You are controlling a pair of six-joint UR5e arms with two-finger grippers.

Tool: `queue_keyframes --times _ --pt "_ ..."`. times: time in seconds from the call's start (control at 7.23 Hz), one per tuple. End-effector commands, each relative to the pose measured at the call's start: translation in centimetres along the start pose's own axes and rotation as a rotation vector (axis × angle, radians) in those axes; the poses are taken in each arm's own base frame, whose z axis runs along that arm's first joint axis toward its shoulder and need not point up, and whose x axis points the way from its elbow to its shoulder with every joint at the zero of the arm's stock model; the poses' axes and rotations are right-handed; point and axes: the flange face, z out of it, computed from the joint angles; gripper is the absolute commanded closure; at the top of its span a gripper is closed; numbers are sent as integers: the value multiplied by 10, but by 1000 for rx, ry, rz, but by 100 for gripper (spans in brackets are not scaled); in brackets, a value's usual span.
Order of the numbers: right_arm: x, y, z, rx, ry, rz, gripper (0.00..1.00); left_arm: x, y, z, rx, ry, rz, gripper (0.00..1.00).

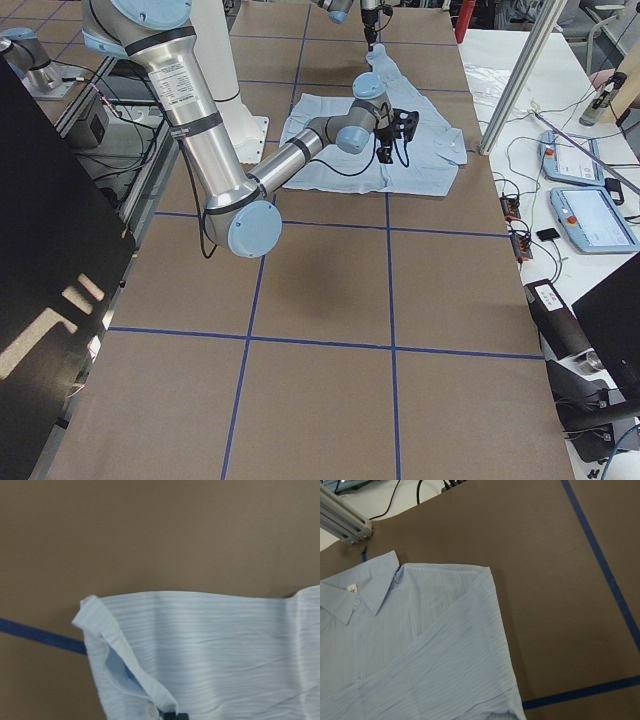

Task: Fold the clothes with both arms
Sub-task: 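Fold the held sleeve across the shirt front with the left gripper and release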

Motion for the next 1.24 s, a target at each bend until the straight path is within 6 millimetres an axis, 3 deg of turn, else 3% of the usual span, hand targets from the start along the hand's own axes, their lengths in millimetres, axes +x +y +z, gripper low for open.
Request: queue_keyframes --times 0.0,0.14,0.28,0.55,0.69,0.83,0.97,1.11 --pt "33 -16 -6 -11 28 -10 1 134 13 16 -7 54 -46 100" --pt "49 -23 -9 -17 40 -18 1 184 39 40 -12 65 -41 100" --pt "65 -34 -16 -13 49 -35 1 243 63 47 -20 109 -63 100" --pt "92 -46 -28 -48 53 -39 1 379 139 78 -10 163 -108 100" --pt "95 -47 -28 -47 56 -45 1 417 169 83 -20 187 -121 100" --pt "97 -48 -28 -46 59 -44 1 441 200 91 -31 206 -115 100" --pt "97 -47 -27 -48 60 -43 1 460 231 101 -27 225 -97 100" --pt "97 -47 -28 -48 59 -45 1 469 245 102 -39 238 -84 100"
